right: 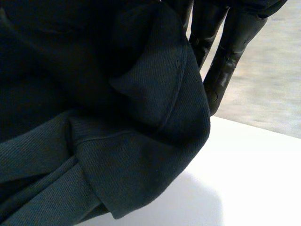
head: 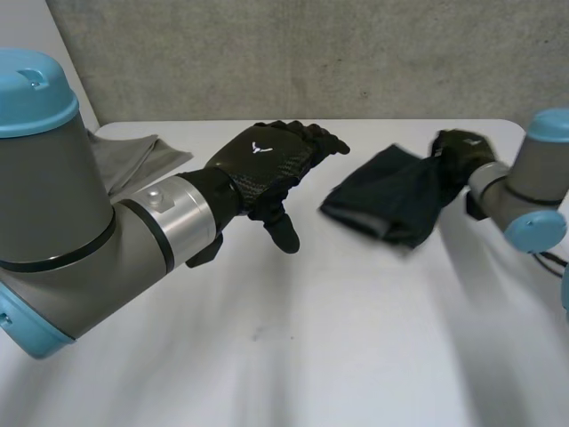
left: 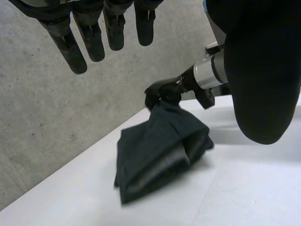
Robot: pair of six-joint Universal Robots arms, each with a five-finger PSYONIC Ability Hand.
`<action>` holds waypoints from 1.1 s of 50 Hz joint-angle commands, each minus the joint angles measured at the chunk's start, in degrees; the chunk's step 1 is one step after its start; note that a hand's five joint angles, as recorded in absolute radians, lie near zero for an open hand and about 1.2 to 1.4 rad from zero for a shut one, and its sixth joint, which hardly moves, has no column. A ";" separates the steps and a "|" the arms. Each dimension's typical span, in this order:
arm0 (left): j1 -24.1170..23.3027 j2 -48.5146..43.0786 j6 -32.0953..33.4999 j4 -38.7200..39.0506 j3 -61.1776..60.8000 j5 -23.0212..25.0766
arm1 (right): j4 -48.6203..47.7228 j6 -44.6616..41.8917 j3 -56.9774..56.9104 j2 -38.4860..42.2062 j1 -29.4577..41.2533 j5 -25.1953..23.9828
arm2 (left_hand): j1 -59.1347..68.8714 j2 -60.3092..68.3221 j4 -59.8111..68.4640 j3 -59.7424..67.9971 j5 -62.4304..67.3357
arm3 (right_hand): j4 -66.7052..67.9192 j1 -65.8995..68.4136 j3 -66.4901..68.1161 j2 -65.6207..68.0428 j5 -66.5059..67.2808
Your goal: Fold the laundry.
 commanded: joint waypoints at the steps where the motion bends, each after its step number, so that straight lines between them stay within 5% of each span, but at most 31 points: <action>1: -0.23 -0.35 -0.04 0.30 0.51 -0.01 | 8.54 -0.10 -25.62 12.70 -7.60 7.19 | 0.92 0.43 0.48 0.04 -0.53 | 11.98 24.20 13.93 13.03 16.90; 10: -0.40 -1.06 -0.39 0.30 0.60 -0.09 | 5.47 -1.06 -26.43 14.29 -13.84 11.76 | 1.09 0.60 0.65 0.21 -0.36 | 11.98 24.20 13.93 13.03 16.90; 25: -0.67 -2.11 -1.45 0.56 1.04 -0.09 | 5.12 -5.46 -26.26 15.79 -21.05 7.90 | 0.92 0.43 0.48 0.05 -0.53 | 11.98 24.20 13.93 13.03 16.90; 27: -0.67 -2.11 -1.53 0.56 1.12 -0.09 | 5.91 -5.99 -26.08 15.70 -21.41 5.97 | 0.92 0.43 0.48 0.04 -0.53 | -52.69 -40.47 -50.74 -51.64 -47.77; 28: -0.67 -2.11 -1.62 0.56 1.12 -0.09 | 6.43 -6.16 -25.99 15.70 -21.49 5.70 | 0.76 0.27 0.32 -0.12 -0.70 | -58.02 -45.80 -56.07 -56.97 -53.10; 36: -0.41 -1.85 -3.29 0.56 1.12 -0.09 | 15.92 -16.43 -25.38 14.39 -21.58 5.70 | 0.59 0.10 0.15 -0.29 -0.87 | -58.02 -45.80 -56.07 -56.97 -53.10; 42: -0.40 -0.88 -3.47 0.65 0.95 -0.35 | 24.19 -31.55 -22.13 9.12 -20.97 13.59 | 0.59 0.10 0.15 -0.29 -0.87 | -58.02 -45.80 -56.07 -56.97 -53.10; 47: 0.03 1.05 -3.29 0.91 0.95 -3.07 | 21.75 -38.58 -19.76 -0.18 -21.23 22.38 | 0.42 -0.07 -0.02 -0.46 -1.03 | -58.02 -45.80 -56.07 -56.97 -53.10; 55: 2.49 2.72 -2.68 8.38 -0.63 -7.12 | 14.35 -38.51 -14.93 -13.38 -18.26 22.31 | -0.09 -0.58 -0.53 -0.97 -1.54 | -58.02 -45.80 -56.07 -56.97 -53.10</action>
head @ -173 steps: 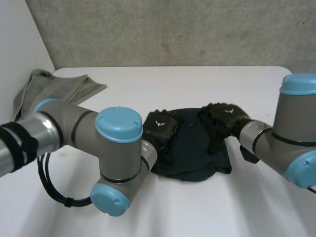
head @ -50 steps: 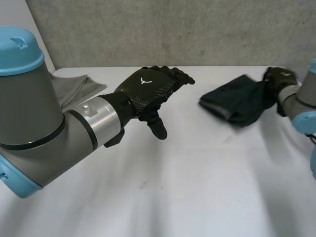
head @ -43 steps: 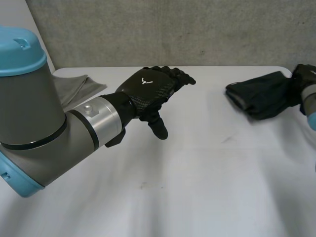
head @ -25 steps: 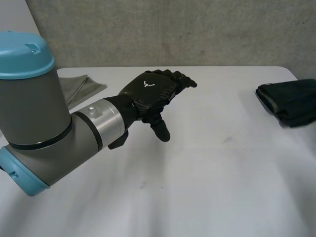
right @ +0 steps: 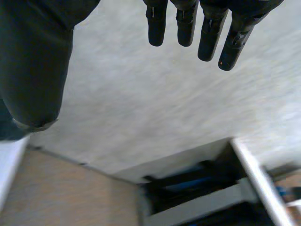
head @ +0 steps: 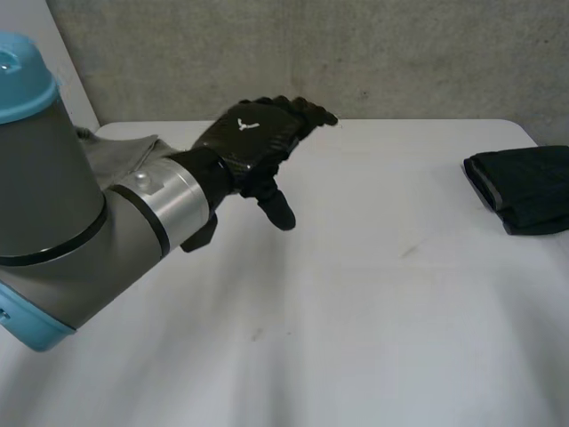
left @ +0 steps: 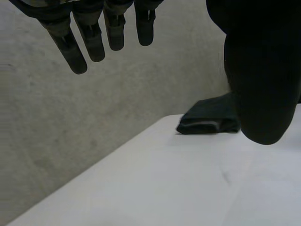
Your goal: Fold the laundry.
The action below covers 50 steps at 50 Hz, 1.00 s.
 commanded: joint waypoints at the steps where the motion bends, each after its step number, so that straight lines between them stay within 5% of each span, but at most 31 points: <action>1: 2.84 1.50 0.52 7.52 -1.67 -3.34 | -6.51 1.54 5.03 -11.36 4.59 0.02 | -0.09 -0.57 -0.53 -0.97 -1.54 | -3.19 -0.84 -2.15 -2.58 -3.86; 5: 8.64 1.33 0.95 10.95 -2.29 -3.34 | -7.91 4.62 12.49 -16.02 14.52 -4.36 | -0.25 -0.74 -0.70 -1.13 -1.71 | -3.19 -0.84 -2.15 -2.58 -3.86; 9: 16.02 -0.86 3.06 12.71 -2.20 -2.73 | -9.41 6.56 24.87 -20.59 22.08 -14.99 | -0.42 -0.91 -0.87 -1.30 -1.87 | -3.19 -0.84 -2.15 -2.58 -3.86; 12: 21.73 -5.87 6.48 13.50 -1.32 -2.46 | -11.60 7.00 39.35 -28.39 28.22 -24.91 | -0.25 -0.74 -0.70 -1.13 -1.71 | -3.19 -0.84 -2.15 -2.58 -3.86; 17: 29.72 -15.51 17.71 15.61 1.48 -2.37 | -15.82 6.47 53.71 -33.34 37.02 -32.40 | -0.42 -0.91 -0.87 -1.30 -1.88 | -3.19 -0.84 -2.15 -2.58 -3.86; 27: 38.61 -32.58 33.82 21.58 10.35 -3.07 | -18.99 4.19 70.68 -38.27 43.89 -34.08 | 0.08 -0.41 -0.36 -0.80 -1.37 | -3.19 -0.84 -2.15 -2.58 -3.86; 43: 41.17 -47.45 35.32 22.57 25.74 -4.39 | -19.08 2.34 77.37 -40.29 43.28 -34.08 | 14.87 14.38 14.42 13.99 13.42 | -3.19 -0.84 -2.15 -2.58 -3.86; 47: 41.17 -48.24 35.23 19.14 27.95 -3.95 | -19.60 2.34 78.60 -40.64 41.70 -34.08 | 38.70 38.22 38.26 37.82 37.25 | -3.19 -0.84 -2.15 -2.58 -3.86; 50: 40.73 -47.72 35.23 18.87 27.77 -4.65 | -20.39 2.34 79.57 -40.90 40.82 -34.08 | 68.81 68.33 68.37 67.93 67.36 | -3.19 -0.84 -2.15 -2.58 -3.86</action>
